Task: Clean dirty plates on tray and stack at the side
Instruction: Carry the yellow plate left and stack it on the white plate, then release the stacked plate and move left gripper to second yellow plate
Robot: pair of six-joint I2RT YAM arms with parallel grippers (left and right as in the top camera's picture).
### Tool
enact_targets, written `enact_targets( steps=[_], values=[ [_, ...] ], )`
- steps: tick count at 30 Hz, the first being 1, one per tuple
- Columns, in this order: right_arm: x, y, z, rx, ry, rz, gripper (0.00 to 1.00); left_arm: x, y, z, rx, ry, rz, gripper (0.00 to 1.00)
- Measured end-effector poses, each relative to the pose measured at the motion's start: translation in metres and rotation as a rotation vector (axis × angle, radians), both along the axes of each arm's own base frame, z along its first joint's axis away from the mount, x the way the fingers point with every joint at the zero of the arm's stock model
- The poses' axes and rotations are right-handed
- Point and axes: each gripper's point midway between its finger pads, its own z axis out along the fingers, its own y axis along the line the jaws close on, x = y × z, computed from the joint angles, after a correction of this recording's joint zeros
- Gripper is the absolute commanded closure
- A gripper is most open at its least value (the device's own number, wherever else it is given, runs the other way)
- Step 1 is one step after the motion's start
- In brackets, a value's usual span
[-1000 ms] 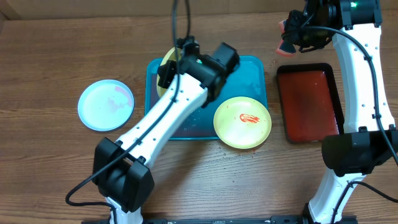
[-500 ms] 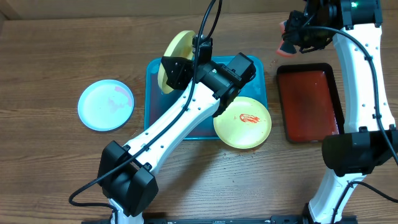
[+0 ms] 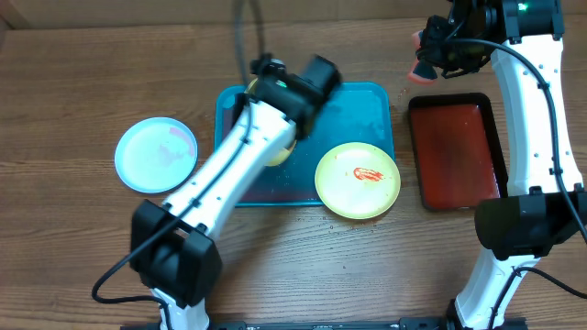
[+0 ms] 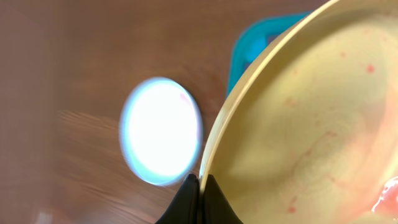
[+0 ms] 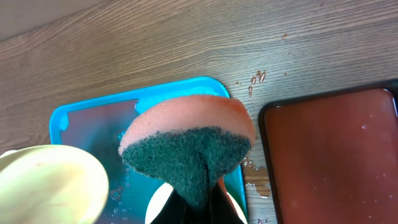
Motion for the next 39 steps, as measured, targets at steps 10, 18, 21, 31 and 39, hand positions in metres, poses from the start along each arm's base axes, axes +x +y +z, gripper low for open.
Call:
enact_targets(
  steps=[10,18,21,31,39],
  values=[
    [0.0,0.0,0.0,0.0,0.0,0.0,0.96,0.015,0.066,-0.044,-0.506,0.224,0.125,0.96],
    [0.0,0.0,0.0,0.0,0.0,0.0,0.96,0.003,0.184,-0.049,-0.694,0.179,0.411,0.95],
    [0.0,0.0,0.0,0.0,0.0,0.001,0.96,-0.011,0.227,-0.059,-0.72,0.15,0.523,0.95],
    [0.001,0.0,0.001,0.0,-0.005,0.0,0.96,-0.047,0.282,-0.131,-0.79,0.11,0.702,0.96],
    [0.001,0.0,0.0,0.0,-0.005,0.0,0.96,-0.052,0.279,-0.153,-0.817,0.104,0.706,0.54]
  ],
)
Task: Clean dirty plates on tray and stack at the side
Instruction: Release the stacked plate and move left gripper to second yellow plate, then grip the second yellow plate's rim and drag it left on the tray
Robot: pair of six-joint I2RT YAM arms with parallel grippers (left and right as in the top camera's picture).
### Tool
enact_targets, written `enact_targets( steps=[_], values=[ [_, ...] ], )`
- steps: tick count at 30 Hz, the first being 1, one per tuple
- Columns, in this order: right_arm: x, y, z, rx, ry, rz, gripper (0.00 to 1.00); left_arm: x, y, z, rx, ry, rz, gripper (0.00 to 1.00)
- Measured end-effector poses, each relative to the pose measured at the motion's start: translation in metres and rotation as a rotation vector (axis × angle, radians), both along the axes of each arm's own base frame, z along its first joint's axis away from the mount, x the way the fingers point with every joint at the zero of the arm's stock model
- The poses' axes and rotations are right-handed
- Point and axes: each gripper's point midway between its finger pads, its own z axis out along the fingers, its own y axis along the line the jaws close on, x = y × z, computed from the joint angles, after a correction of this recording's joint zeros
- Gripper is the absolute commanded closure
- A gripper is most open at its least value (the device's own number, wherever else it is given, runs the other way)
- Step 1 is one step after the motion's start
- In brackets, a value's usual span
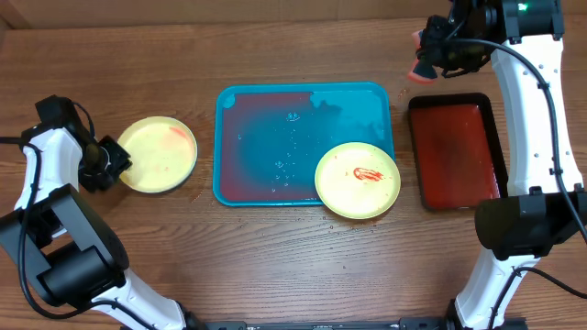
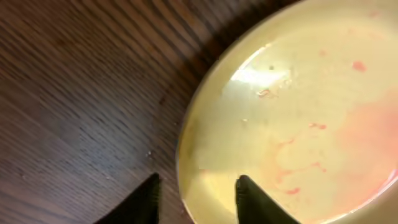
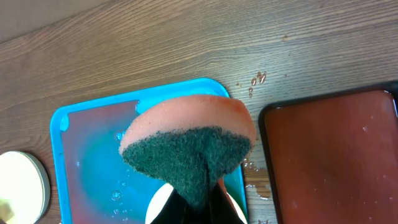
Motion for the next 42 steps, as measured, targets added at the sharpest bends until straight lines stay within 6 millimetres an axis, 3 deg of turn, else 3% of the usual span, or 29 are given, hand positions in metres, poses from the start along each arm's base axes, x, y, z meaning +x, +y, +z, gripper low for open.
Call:
enact_targets(
  steps=[4,8,10,12,14,18,20,22,25,27,30,34,36,39,42],
  values=[
    [0.0,0.0,0.0,0.0,0.0,0.0,0.96,0.004,-0.012,0.005,-0.055,-0.02,-0.063,0.51],
    [0.0,0.0,0.0,0.001,-0.001,0.0,0.96,0.024,-0.033,0.036,-0.076,-0.051,-0.177,0.47],
    [0.0,0.0,0.0,0.0,-0.001,0.0,0.96,0.045,-0.055,0.054,-0.068,-0.098,-0.271,0.43],
    [0.0,0.0,0.0,0.0,-0.001,0.0,0.96,0.068,-0.09,0.069,-0.07,-0.158,-0.399,0.38],
    [0.0,0.0,0.0,0.0,-0.001,0.0,0.96,0.088,-0.139,0.079,-0.084,-0.226,-0.545,0.34],
    [0.0,0.0,0.0,0.0,-0.002,0.0,0.96,0.103,-0.248,0.089,-0.137,-0.318,-0.804,0.28],
    [0.0,0.0,0.0,0.0,-0.001,0.0,0.96,0.093,-0.308,0.091,-0.177,-0.333,-0.929,0.27],
    [0.0,0.0,0.0,0.0,-0.001,0.0,0.96,0.085,-0.349,0.089,-0.207,-0.327,-1.007,0.26],
    [-0.001,0.0,0.0,0.0,0.003,0.0,0.96,0.066,-0.404,0.071,-0.254,-0.268,-1.114,0.26],
    [-0.002,0.0,-0.001,0.0,0.008,0.0,0.96,0.049,-0.428,0.051,-0.282,-0.184,-1.163,0.27],
    [-0.002,0.0,-0.001,0.0,0.011,0.0,0.96,0.024,-0.447,0.015,-0.306,-0.041,-1.203,0.3],
    [-0.003,0.0,-0.002,0.0,0.015,0.0,0.96,0.005,-0.443,-0.014,-0.297,0.09,-1.197,0.34],
    [-0.003,0.0,-0.002,0.0,0.015,0.0,0.96,0.001,-0.437,-0.019,-0.275,0.128,-1.19,0.41],
    [-0.003,0.0,-0.001,0.0,0.013,0.0,0.96,0.002,-0.431,-0.02,-0.235,0.141,-1.187,0.59],
    [-0.003,0.0,-0.001,-0.001,0.013,0.0,0.96,0.004,-0.43,-0.02,-0.219,0.138,-1.186,0.6]
  ],
)
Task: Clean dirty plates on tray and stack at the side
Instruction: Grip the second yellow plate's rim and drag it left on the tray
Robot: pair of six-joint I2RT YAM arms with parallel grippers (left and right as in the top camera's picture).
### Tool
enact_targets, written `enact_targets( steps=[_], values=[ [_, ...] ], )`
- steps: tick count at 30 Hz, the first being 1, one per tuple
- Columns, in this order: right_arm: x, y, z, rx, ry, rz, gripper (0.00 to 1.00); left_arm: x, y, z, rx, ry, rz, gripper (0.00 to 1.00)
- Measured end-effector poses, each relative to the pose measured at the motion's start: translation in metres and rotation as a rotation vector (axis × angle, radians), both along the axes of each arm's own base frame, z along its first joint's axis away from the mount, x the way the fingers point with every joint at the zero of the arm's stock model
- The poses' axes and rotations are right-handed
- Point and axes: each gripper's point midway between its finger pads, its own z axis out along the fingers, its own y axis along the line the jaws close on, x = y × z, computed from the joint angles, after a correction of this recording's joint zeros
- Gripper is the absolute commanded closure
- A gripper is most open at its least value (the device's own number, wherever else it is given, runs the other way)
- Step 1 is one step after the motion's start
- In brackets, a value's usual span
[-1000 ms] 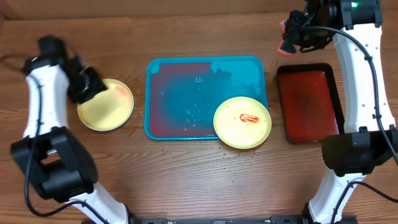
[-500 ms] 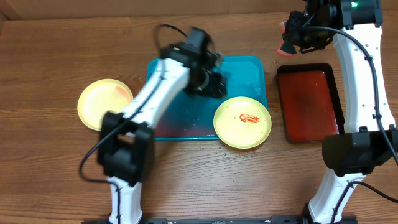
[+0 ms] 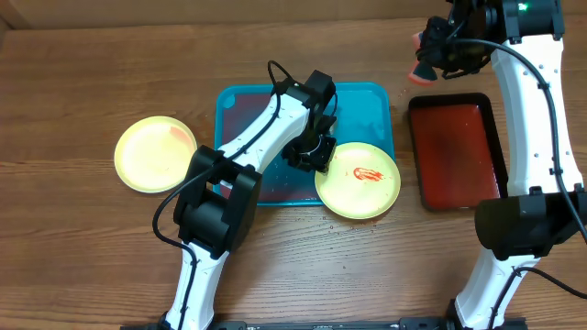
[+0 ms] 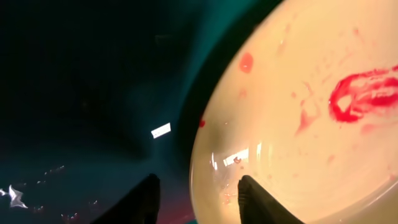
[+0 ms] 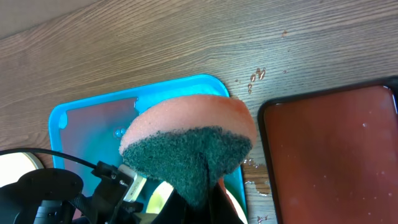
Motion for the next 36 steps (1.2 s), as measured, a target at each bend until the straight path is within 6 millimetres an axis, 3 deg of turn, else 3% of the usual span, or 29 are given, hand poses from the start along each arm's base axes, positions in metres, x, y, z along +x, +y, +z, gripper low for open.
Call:
enact_targets(
  steps=[6,8,12,21,26,31,36],
  values=[
    [0.0,0.0,0.0,0.0,0.0,0.0,0.96,-0.005,-0.005,0.0,0.009,0.0,-0.019,0.62],
    [0.0,0.0,0.0,0.0,0.0,0.0,0.96,-0.007,-0.008,-0.001,0.011,-0.001,-0.024,0.69],
    [0.0,0.0,0.0,0.0,0.0,0.0,0.96,-0.008,-0.008,-0.001,0.021,-0.002,-0.018,0.96],
    [-0.001,0.0,-0.001,0.0,0.006,0.001,0.96,0.0,-0.003,-0.002,0.033,-0.025,0.0,0.96],
    [-0.003,0.0,-0.002,-0.001,0.015,0.001,0.96,0.014,0.018,-0.002,0.045,-0.026,0.054,0.96],
    [-0.003,0.004,-0.001,-0.001,0.013,0.008,0.96,0.041,0.057,0.003,0.047,-0.04,0.153,0.96],
    [-0.003,0.019,-0.005,0.006,0.017,0.041,0.96,0.054,0.09,0.002,0.083,-0.053,0.197,0.96]
  ],
)
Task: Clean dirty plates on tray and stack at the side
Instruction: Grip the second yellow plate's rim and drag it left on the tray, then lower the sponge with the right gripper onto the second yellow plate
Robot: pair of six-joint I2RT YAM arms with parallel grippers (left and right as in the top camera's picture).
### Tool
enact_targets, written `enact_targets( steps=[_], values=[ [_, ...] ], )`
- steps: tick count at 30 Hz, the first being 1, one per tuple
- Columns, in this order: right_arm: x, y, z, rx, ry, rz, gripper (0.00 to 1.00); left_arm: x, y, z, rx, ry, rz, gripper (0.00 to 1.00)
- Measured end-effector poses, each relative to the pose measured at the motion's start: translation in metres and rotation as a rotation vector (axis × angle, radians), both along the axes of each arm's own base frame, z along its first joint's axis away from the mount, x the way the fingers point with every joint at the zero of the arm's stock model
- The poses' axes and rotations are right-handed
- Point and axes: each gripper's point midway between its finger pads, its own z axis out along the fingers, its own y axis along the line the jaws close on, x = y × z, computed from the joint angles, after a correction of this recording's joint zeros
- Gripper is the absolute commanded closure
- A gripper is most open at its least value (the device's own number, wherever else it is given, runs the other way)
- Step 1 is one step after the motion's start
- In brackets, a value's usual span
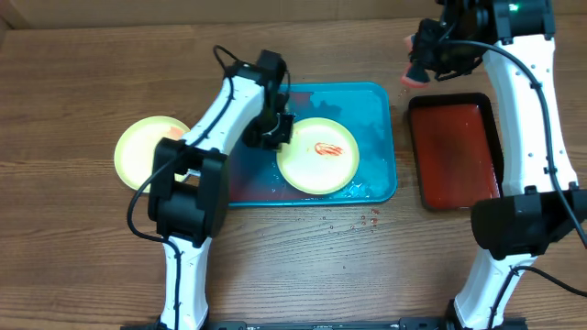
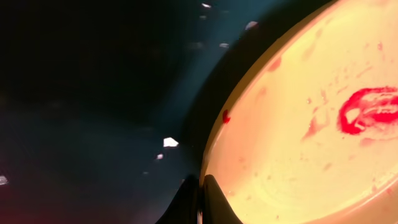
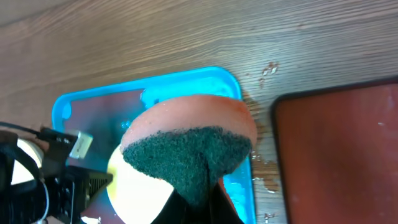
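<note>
A yellow plate [image 1: 318, 156] with a red smear [image 2: 367, 109] lies in the middle of the blue tray [image 1: 367, 110]. My left gripper [image 1: 278, 131] is shut on its left rim; the left wrist view shows the black fingertips [image 2: 200, 186] pinching the plate's edge [image 2: 214, 143]. A second yellow plate [image 1: 138, 156] with a faint pink stain rests on the table at the left, partly behind my left arm. My right gripper [image 1: 424, 69] hangs high at the back right, shut on an orange and green sponge [image 3: 186, 146] above the tray's back right corner.
A dark red tray [image 1: 456, 151] lies to the right of the blue tray, with water drops on the wood between them. More drops dot the table in front of the blue tray. The blue tray [image 3: 93, 112] is wet.
My left gripper, open beside the smeared plate's left rim, is now shut on that rim. The plate has gone from the tray's front right corner to its middle. The right gripper shifted slightly left.
My left gripper held a yellow plate over the tray while a pale blue plate lay at the left. Then that yellow plate lay on the blue one, gripper open beside it. Then the gripper stood open at the smeared plate; now it grips it mid-tray.
</note>
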Motion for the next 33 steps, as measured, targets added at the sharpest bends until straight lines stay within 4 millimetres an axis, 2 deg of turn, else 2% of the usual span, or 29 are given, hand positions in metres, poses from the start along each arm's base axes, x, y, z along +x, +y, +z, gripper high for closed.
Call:
enact_targets(
  steps=[11,12,15,20,23,28,33],
  values=[
    [0.008,0.051,-0.037,0.031,0.067,0.061,0.96,0.006,0.017,-0.001,0.042,-0.013,0.025,0.96],
    [0.008,0.062,-0.044,0.035,0.078,0.068,0.96,0.008,0.021,-0.001,0.042,-0.013,0.039,0.96],
    [0.007,0.077,-0.058,0.039,0.112,0.072,0.96,0.01,0.027,-0.001,0.044,-0.013,0.053,0.96],
    [-0.001,0.102,-0.097,0.026,0.205,0.097,0.96,0.011,0.032,-0.001,0.05,-0.014,0.066,0.96],
    [-0.016,0.122,-0.134,-0.001,0.293,0.133,0.96,0.011,0.032,-0.001,0.05,-0.014,0.066,0.96],
    [-0.035,0.146,-0.17,-0.022,0.35,0.177,0.96,0.011,0.032,-0.001,0.05,-0.013,0.072,0.96],
    [-0.041,0.152,-0.2,-0.017,0.366,0.172,0.96,0.011,0.032,-0.001,0.05,-0.011,0.082,0.96]
  ],
)
